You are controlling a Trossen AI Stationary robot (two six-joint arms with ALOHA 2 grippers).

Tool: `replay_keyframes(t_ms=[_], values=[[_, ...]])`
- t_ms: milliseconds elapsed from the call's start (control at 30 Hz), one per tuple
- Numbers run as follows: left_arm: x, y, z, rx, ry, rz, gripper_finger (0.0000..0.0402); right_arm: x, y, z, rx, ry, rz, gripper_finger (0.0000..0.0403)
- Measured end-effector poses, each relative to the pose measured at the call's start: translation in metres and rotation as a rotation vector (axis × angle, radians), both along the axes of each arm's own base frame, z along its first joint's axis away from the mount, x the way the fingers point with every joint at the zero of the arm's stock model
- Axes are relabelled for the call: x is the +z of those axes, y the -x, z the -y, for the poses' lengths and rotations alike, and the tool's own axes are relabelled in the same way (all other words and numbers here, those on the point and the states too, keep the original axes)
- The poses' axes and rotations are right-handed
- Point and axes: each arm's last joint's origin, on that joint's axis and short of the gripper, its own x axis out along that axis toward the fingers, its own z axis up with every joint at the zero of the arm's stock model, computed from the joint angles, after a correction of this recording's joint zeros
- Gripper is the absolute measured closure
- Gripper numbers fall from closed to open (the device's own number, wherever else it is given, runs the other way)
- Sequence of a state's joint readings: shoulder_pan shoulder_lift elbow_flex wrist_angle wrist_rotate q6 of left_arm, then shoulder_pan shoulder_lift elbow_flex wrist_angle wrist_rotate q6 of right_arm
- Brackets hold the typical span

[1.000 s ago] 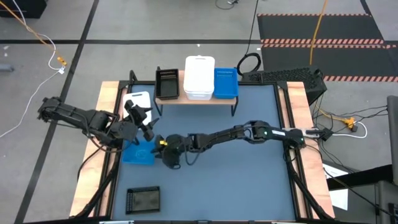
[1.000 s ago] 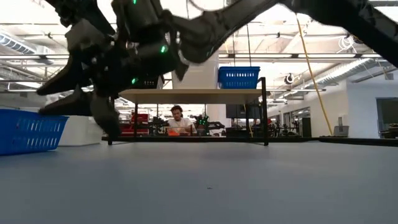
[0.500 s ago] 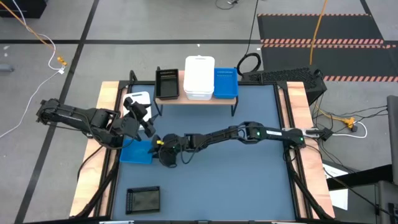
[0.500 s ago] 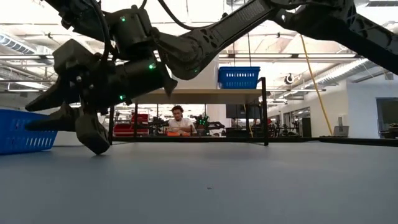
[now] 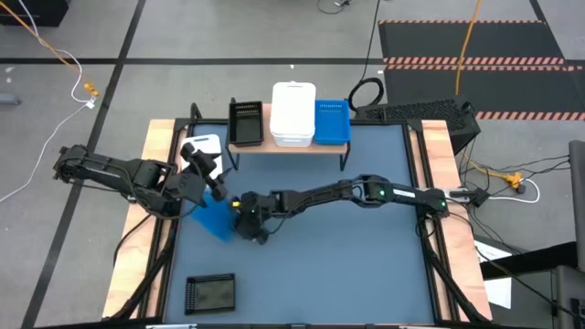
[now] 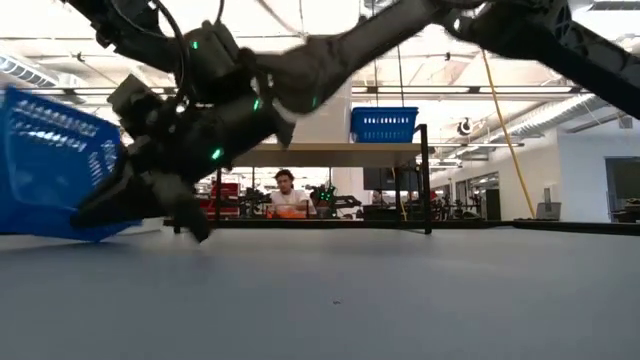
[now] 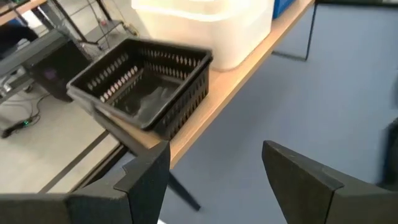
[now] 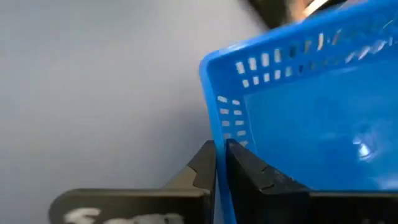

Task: Stack baskets on shelf by color
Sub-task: Stack the blue bin on top of the other blue bins on the shelf

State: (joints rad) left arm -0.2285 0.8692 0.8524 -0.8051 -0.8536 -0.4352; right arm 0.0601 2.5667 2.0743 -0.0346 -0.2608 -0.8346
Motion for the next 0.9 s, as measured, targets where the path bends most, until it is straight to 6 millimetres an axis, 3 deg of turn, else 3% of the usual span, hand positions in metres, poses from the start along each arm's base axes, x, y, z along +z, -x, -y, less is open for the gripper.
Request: replay_keyframes(t_ms=[200,333,467,633,733,900], values=[[-0.008,0.010,-0.002,0.057,0.031,-0.070,0.0144,0.064,0.036,-0.029,-0.080,-0.142,-0.288,0.0397],[-0.009,0.011,-0.002,0.086,0.057,-0.057,0.0144,0.114,0.065,-0.038,-0.130,-0.197,-0.395,0.0392],[-0.009,0.011,-0.002,0.100,0.073,-0.036,0.0144,0.178,0.094,-0.034,-0.208,-0.262,-0.361,0.0391],[-0.009,0.011,-0.002,0.111,0.085,-0.023,0.0144,0.239,0.133,-0.023,-0.391,-0.289,-0.284,0.0395],[-0.009,0.011,-0.002,0.113,0.088,-0.020,0.0144,0.274,0.160,-0.011,-0.561,-0.218,-0.164,0.0395],[-0.009,0.011,-0.002,0.115,0.089,-0.018,0.0144,0.312,0.199,0.013,-0.790,-0.072,-0.038,0.0395]])
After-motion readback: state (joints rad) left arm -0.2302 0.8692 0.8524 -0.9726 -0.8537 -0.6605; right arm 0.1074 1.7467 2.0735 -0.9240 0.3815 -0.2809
